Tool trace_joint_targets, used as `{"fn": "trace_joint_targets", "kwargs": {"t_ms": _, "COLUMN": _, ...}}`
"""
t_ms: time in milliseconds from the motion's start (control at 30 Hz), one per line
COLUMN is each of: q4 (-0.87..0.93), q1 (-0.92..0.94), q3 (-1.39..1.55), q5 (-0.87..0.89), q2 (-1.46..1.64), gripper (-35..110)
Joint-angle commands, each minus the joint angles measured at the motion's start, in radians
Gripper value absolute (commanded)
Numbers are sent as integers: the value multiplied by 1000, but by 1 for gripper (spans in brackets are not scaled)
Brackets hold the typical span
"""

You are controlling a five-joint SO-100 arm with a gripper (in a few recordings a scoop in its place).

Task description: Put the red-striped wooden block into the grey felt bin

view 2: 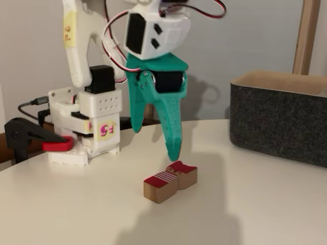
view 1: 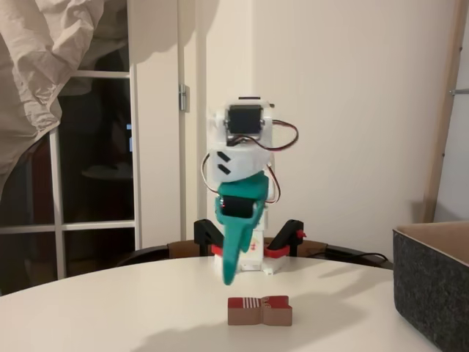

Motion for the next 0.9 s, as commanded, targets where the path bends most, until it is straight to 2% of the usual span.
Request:
{"fn": "trace_joint_targets", "kwargs": {"t_ms": 0, "q4": -34, "q1": 6, "q3": 5, "q5": 14, "q2": -15, "gripper": 44}}
{"fn": "trace_joint_targets", "kwargs": {"t_ms": 567, "q4": -302, "q1": 3, "q3": 202, "q5": 8, "q2": -28, "gripper": 40}}
{"fn": "trace_joint_targets", "kwargs": {"t_ms": 867, "q4": -316, "q1": 21, "q3": 264, "q5": -15, "q2": -26, "gripper": 41}}
